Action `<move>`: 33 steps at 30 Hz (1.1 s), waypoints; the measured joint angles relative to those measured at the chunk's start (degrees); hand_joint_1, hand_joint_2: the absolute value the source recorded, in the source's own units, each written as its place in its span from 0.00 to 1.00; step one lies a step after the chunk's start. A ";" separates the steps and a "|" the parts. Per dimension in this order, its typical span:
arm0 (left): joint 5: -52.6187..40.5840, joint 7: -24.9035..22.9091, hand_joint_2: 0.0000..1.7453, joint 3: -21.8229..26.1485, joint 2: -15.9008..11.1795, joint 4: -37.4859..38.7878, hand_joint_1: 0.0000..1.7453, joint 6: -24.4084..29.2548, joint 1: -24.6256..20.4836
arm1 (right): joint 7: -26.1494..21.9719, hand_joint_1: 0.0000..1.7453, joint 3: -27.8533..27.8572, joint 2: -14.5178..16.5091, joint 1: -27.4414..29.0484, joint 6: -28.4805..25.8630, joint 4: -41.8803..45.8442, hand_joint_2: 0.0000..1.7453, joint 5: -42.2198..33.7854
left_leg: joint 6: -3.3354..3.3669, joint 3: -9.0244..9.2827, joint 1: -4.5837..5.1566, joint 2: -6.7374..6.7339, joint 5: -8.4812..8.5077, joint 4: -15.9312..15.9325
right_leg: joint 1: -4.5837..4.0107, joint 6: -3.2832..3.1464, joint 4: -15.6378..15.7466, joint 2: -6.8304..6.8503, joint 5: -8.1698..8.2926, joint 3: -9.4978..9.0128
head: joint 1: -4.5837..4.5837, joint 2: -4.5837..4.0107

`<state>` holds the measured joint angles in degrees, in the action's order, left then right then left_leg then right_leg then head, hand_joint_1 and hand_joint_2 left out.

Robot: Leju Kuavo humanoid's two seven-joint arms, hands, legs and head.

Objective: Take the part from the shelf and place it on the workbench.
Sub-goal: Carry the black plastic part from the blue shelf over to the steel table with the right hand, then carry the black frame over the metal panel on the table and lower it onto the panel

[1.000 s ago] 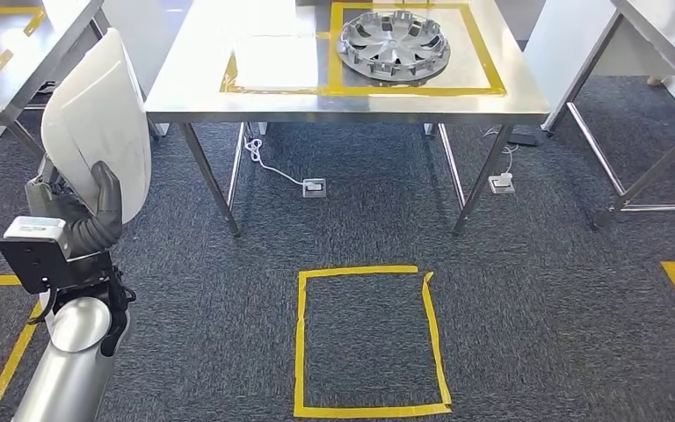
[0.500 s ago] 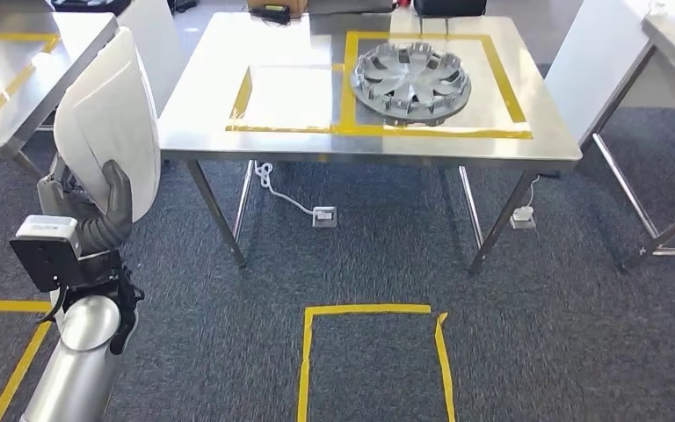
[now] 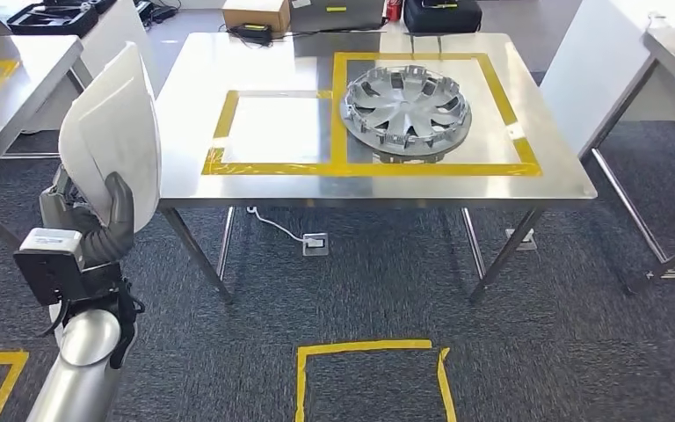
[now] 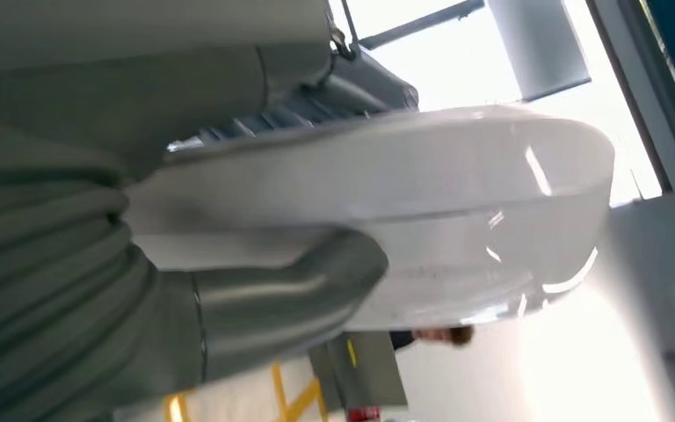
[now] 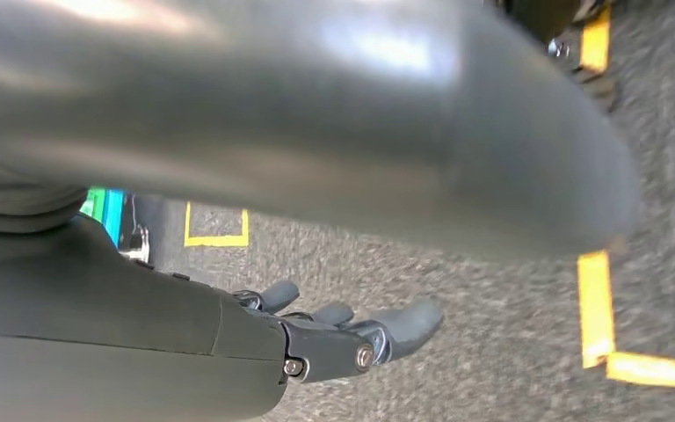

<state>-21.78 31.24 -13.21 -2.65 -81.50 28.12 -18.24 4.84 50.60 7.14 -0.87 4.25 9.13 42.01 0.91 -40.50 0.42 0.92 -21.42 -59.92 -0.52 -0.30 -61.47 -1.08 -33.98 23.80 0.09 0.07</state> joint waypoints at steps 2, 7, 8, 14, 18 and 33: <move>-0.13 0.07 1.00 0.01 0.05 -0.36 1.00 0.01 -0.12 | 0.05 0.00 0.00 -0.11 -0.34 0.04 0.04 0.00 0.08 | 0.69 1.89 -0.20 0.01 -1.19 0.15 | 0.17 0.71 -6.74 0.22 2.14 3.94 | 0.14 0.00; -0.35 0.09 1.00 -0.03 0.11 -0.65 1.00 0.01 0.36 | 0.49 0.00 0.00 -0.15 -0.40 0.06 0.05 0.00 0.54 | 1.00 7.10 -0.37 0.34 -5.89 0.31 | 0.79 1.75 -12.45 0.58 -7.48 14.16 | 0.40 0.00; -0.36 0.10 1.00 -0.03 0.13 -0.66 1.00 0.01 0.43 | 0.58 0.00 0.00 -0.16 -0.35 0.06 0.05 0.00 0.59 | 0.87 8.47 -0.40 0.43 -6.98 0.32 | 0.85 1.76 -10.50 0.62 -7.69 14.98 | 0.48 0.00; -0.44 0.09 1.00 -0.04 0.19 -0.96 1.00 -0.04 0.78 | 0.88 0.00 0.02 -0.13 -0.13 0.11 -0.01 0.00 0.57 | -0.76 13.80 -0.15 0.93 -11.96 -0.12 | 0.52 0.20 0.85 0.98 9.28 14.71 | 0.43 0.00; -0.46 0.12 1.00 -0.03 0.18 -1.36 1.00 -0.02 0.36 | 0.70 0.00 0.02 -0.05 -0.58 0.09 0.03 0.00 0.61 | -1.87 10.43 -0.34 0.04 -11.17 -8.65 | 0.79 -1.46 1.85 0.85 7.43 10.63 | 0.07 0.00; -10.45 -3.21 1.00 -5.40 2.29 14.64 1.00 -4.05 -4.71 | 1.48 0.00 0.14 0.27 -1.37 -0.33 0.08 0.00 0.91 | 0.47 2.26 -0.78 -0.48 -2.70 -0.93 | 0.57 1.15 -1.82 0.30 -2.74 4.73 | 0.08 0.00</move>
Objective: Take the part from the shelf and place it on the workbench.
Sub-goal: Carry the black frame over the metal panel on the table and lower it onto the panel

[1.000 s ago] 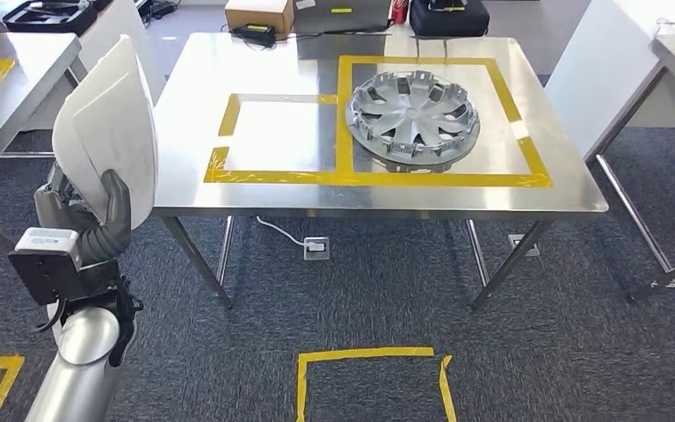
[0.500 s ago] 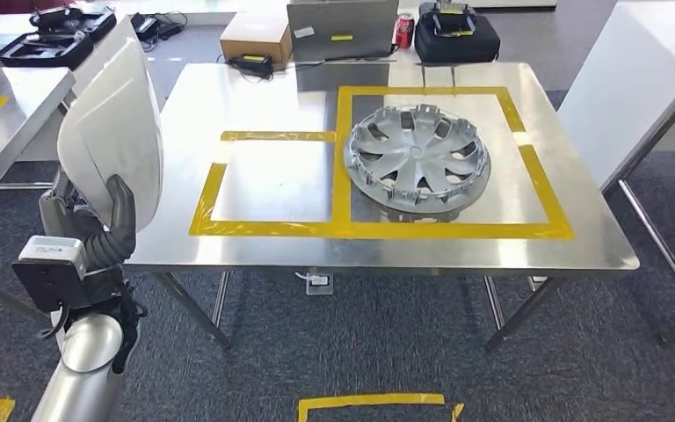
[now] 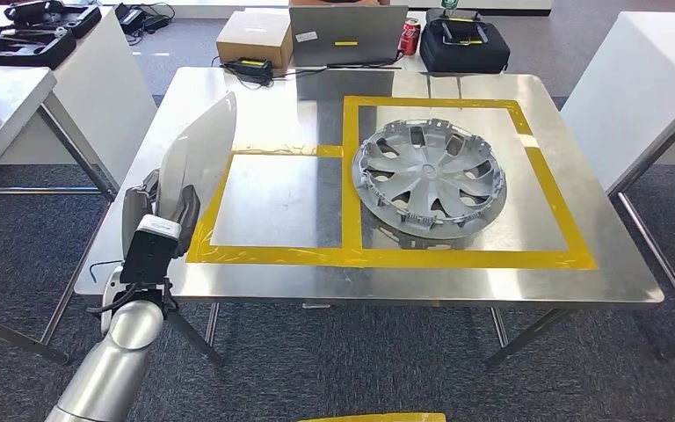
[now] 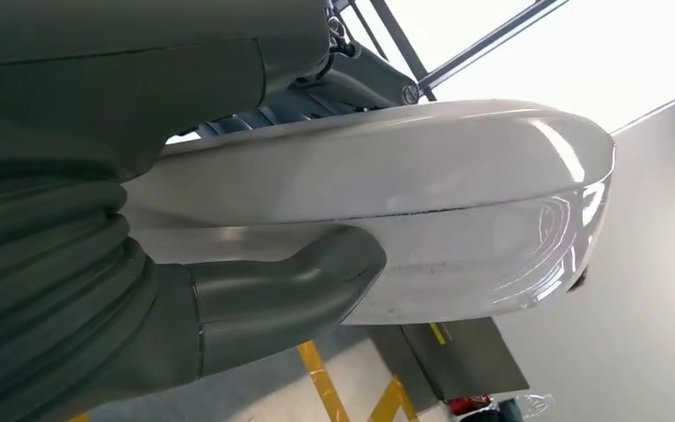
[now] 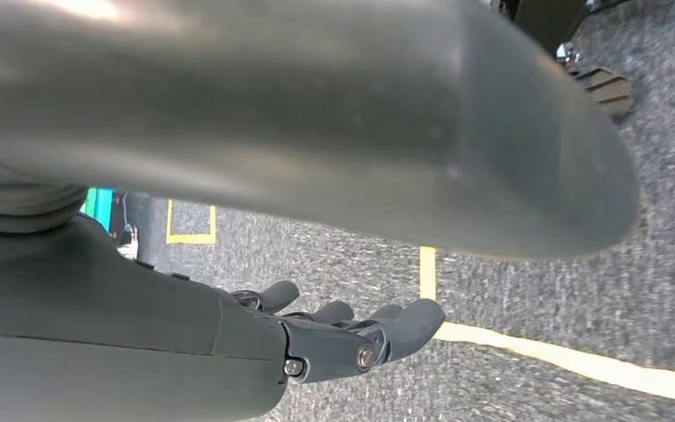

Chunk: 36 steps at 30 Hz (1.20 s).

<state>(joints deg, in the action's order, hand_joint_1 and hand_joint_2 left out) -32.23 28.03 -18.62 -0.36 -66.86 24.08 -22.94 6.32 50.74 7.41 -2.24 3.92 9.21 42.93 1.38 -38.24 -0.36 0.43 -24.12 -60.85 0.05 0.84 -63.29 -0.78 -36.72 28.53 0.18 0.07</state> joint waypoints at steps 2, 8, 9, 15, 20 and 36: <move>-0.21 -0.14 1.00 -1.05 0.49 2.01 1.00 -0.49 -1.12 | 0.07 0.00 0.01 0.04 -0.03 0.01 -0.01 0.00 0.00 | 0.48 0.19 0.08 -0.04 -0.39 0.03 | 0.14 0.43 -7.28 0.14 -2.92 4.57 | 0.18 0.00; -0.09 0.03 1.00 -3.07 1.22 6.95 1.00 -1.10 -3.63 | 0.45 0.00 0.16 0.06 0.17 0.05 -0.01 0.00 -0.06 | 0.26 1.54 0.28 -0.03 -1.58 -0.03 | -0.01 -0.23 -0.26 1.02 6.20 5.95 | 0.21 0.00; -0.03 0.10 1.00 -3.28 1.28 7.49 1.00 -1.03 -3.98 | 0.46 0.00 0.17 0.07 0.14 0.10 -0.01 0.00 -0.01 | -0.01 1.66 0.36 -0.05 -1.68 -0.01 | -0.14 -0.50 2.25 1.25 7.49 5.19 | 0.21 0.00; 0.50 -0.09 1.00 -3.90 1.19 8.74 1.00 -0.68 -4.44 | 0.53 0.00 0.19 0.21 0.18 0.27 0.01 0.00 0.70 | -1.91 0.55 0.52 -0.31 -3.74 -2.72 | 0.32 -1.90 4.14 0.65 8.56 4.37 | 0.02 0.00; 0.84 -0.55 1.00 -4.60 0.91 9.09 1.00 -0.38 -3.97 | 0.69 0.00 0.19 0.24 0.25 0.44 0.00 0.00 1.00 | -2.73 -5.08 -0.07 -0.31 -7.25 -13.94 | 0.51 -2.14 4.14 -0.03 8.39 4.08 | -0.09 0.00; -0.65 -0.87 1.00 -6.13 0.38 9.76 1.00 0.76 -4.06 | 0.50 0.00 0.19 0.22 0.13 0.45 0.02 0.00 1.95 | -0.88 1.88 0.12 0.33 -1.37 0.83 | 0.32 -0.90 5.06 -0.48 7.95 3.16 | 0.15 0.00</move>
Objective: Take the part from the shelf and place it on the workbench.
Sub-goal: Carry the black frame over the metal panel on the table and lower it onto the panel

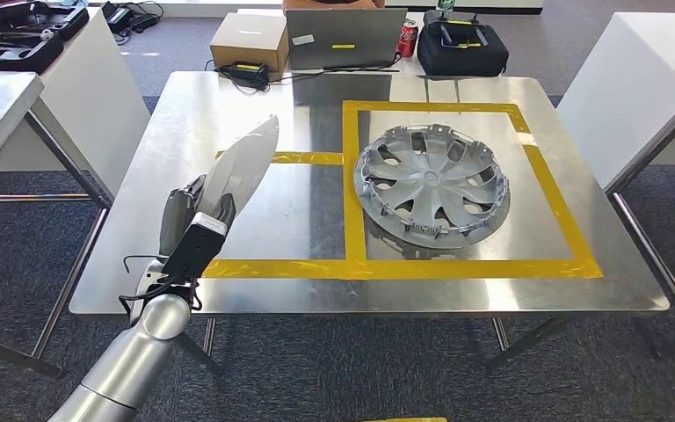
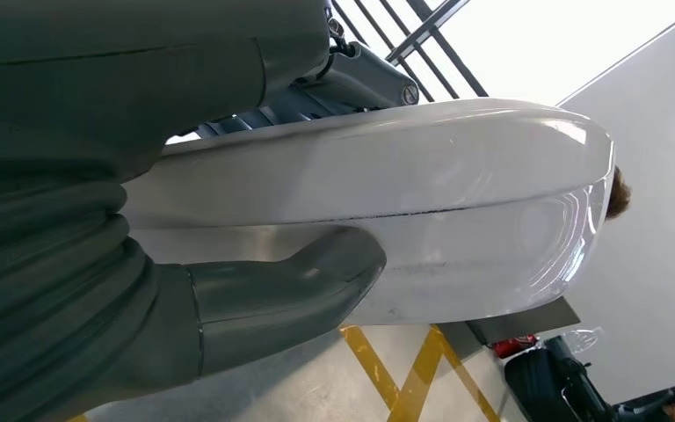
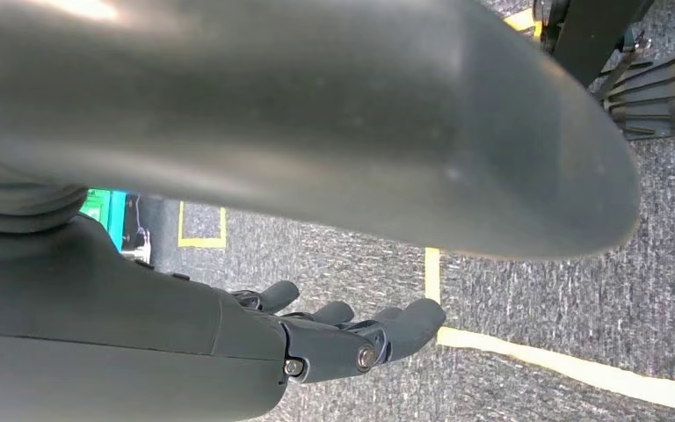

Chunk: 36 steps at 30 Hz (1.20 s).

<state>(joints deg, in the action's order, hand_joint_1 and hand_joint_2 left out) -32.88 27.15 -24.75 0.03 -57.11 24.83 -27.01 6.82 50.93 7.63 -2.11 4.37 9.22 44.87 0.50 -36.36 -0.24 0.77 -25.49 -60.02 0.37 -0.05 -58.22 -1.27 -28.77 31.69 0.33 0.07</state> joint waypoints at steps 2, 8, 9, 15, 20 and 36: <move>-0.09 -0.04 1.00 -0.21 -0.02 0.26 1.00 0.22 -0.02 | -0.07 0.00 0.00 0.01 0.01 0.03 0.00 0.00 0.05 | 0.06 0.00 0.06 -0.02 0.02 -0.01 | 0.08 0.58 0.06 0.00 0.06 0.00 | 0.00 0.00; -0.44 -0.08 1.00 -0.37 -0.04 0.73 1.00 0.54 -0.11 | -0.30 0.00 0.00 0.02 0.02 0.26 0.00 0.00 0.49 | 0.11 0.05 0.07 -0.04 0.12 0.02 | 0.06 0.97 0.06 0.01 0.12 0.00 | -0.02 0.00; -0.64 -0.17 1.00 -0.37 -0.05 0.79 1.00 0.57 -0.13 | -0.34 0.00 0.00 0.01 0.03 0.27 0.00 0.00 0.65 | 0.08 0.06 0.05 -0.04 0.14 0.04 | 0.04 0.97 0.05 0.01 0.12 0.00 | -0.02 0.00; -2.81 -1.80 1.00 -0.38 -0.33 3.42 1.00 1.73 -2.74 | -0.88 0.00 -0.03 -0.01 0.06 0.93 -0.01 0.00 1.99 | -0.10 0.08 -0.03 0.00 0.26 0.14 | -0.03 0.96 -0.03 0.02 0.13 0.04 | -0.02 0.00; -4.17 -4.10 1.00 0.07 -0.85 15.48 1.00 2.34 -12.97 | -1.43 0.00 -0.21 -0.12 -0.06 1.37 0.00 0.00 3.14 | -0.26 0.07 -0.12 0.06 0.37 0.16 | -0.12 0.91 -0.13 0.09 0.16 0.05 | -0.02 0.00; -6.40 -3.39 1.00 0.74 1.67 32.28 1.00 0.72 -23.25 | 0.33 0.00 -0.43 -0.38 -0.58 1.45 0.00 0.00 4.24 | -0.31 0.07 -0.12 0.11 0.41 0.16 | -0.10 0.85 -0.19 0.10 0.17 0.12 | -0.02 0.00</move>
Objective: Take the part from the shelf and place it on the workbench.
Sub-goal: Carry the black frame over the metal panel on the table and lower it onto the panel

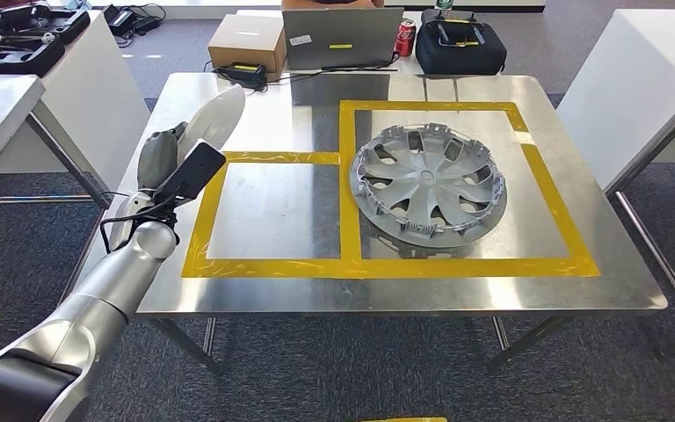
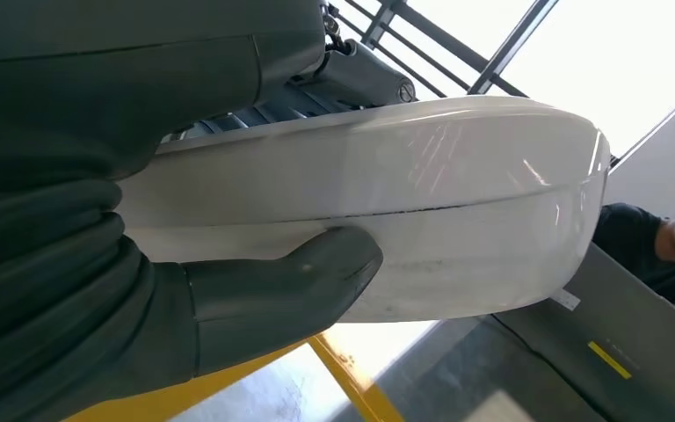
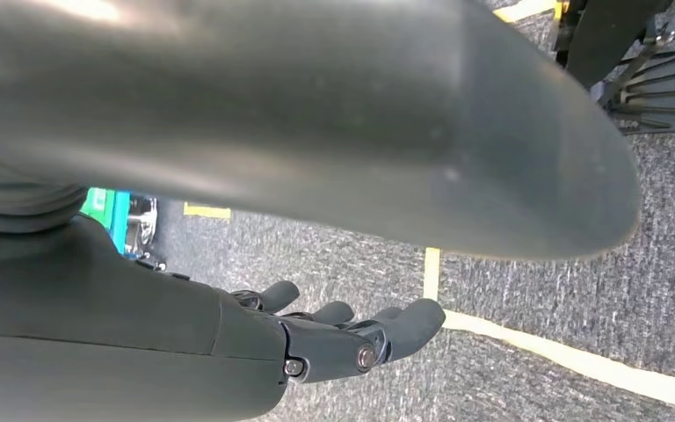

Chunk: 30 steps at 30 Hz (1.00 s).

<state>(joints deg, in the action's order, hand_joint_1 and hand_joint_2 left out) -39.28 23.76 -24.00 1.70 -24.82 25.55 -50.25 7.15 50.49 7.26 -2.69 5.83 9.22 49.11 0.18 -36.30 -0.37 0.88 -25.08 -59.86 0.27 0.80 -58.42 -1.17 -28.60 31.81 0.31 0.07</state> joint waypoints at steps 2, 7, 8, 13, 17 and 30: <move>-0.93 -0.68 1.00 -0.07 1.50 0.70 1.00 -0.65 -0.30 | -0.29 0.00 -0.13 0.00 -0.06 0.10 0.00 0.00 0.27 | 0.00 0.00 0.00 0.00 0.00 0.00 | 0.00 0.00 0.00 0.01 0.00 0.00 | 0.00 0.00; -2.41 -2.40 1.00 -0.66 5.43 2.40 1.00 -1.39 -1.96 | -2.56 0.00 -0.21 -0.07 -0.32 0.16 0.00 0.00 0.73 | 0.00 -0.01 0.02 -0.01 0.00 0.00 | 0.01 0.03 0.00 0.01 0.02 -0.01 | 0.01 0.00; -2.50 -2.55 1.00 -0.69 6.08 2.60 1.00 -1.50 -2.31 | -2.83 0.00 -0.22 -0.08 -0.39 0.14 0.00 0.00 0.75 | 0.00 -0.01 0.02 -0.02 0.00 0.00 | 0.01 0.03 0.00 0.01 0.02 -0.01 | 0.01 0.00; -2.92 -2.89 1.00 -0.80 8.00 3.45 0.50 -1.54 -3.60 | -2.41 0.00 -0.22 -0.09 -0.50 -0.05 0.00 0.00 0.73 | 0.00 0.00 0.02 -0.03 0.00 0.00 | 0.00 0.03 0.00 -0.01 0.03 0.01 | 0.00 0.00; -2.90 -2.90 1.00 -0.80 8.29 3.90 0.00 -1.22 -3.72 | -0.51 0.00 -0.22 -0.09 -0.49 -0.20 0.00 0.00 0.62 | 0.00 0.01 0.01 -0.03 0.00 0.05 | -0.01 0.02 -0.01 0.00 0.02 0.03 | 0.00 0.00; -2.83 -3.55 0.00 -0.80 8.59 4.63 0.00 -1.54 -3.84 | 0.00 0.00 -0.22 0.00 -0.46 -0.39 0.00 0.00 -0.06 | 0.00 0.01 0.01 -0.03 0.00 0.08 | 0.00 0.01 -0.01 0.00 0.01 0.04 | 0.00 0.00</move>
<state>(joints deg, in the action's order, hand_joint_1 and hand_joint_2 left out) -42.11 20.21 -24.81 10.29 -20.20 24.01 -54.09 7.15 50.27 7.26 -3.15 5.43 9.22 49.05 0.18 -36.29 -0.35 0.85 -25.08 -59.77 0.27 0.81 -58.43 -1.17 -28.59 31.85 0.31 0.07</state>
